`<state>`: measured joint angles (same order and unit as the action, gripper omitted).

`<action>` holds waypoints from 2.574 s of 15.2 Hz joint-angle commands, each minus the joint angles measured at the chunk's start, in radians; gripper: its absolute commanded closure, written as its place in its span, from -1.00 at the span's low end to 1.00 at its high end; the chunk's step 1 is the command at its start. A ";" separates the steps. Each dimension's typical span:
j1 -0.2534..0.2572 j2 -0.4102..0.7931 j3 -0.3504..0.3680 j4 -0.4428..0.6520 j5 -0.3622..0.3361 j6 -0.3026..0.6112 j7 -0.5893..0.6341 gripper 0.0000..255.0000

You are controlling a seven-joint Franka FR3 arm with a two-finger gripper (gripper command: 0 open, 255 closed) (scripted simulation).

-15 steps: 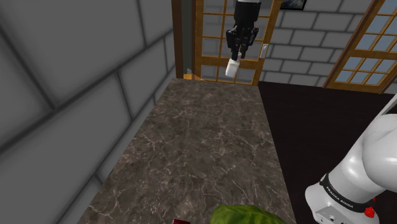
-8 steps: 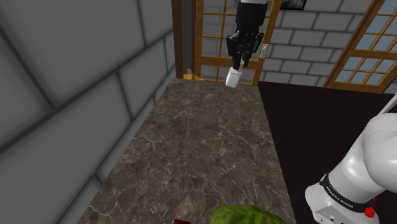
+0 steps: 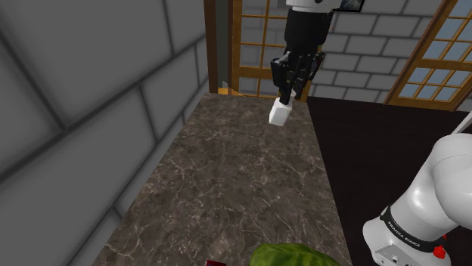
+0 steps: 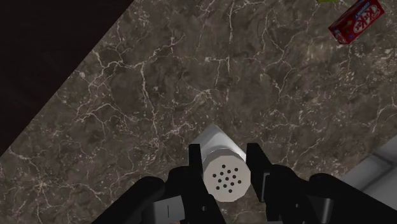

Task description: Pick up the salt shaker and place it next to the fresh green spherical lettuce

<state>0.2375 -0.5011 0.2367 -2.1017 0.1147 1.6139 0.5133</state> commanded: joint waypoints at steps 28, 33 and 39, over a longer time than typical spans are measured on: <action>0.071 -0.052 0.152 -0.322 0.099 0.286 0.135 1.00; 0.073 -0.036 0.165 -0.378 0.106 0.357 0.134 1.00; 0.075 -0.008 0.182 -0.439 0.114 0.446 0.135 1.00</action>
<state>0.3114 -0.5120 0.4165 -2.5321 0.2270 2.0479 0.6476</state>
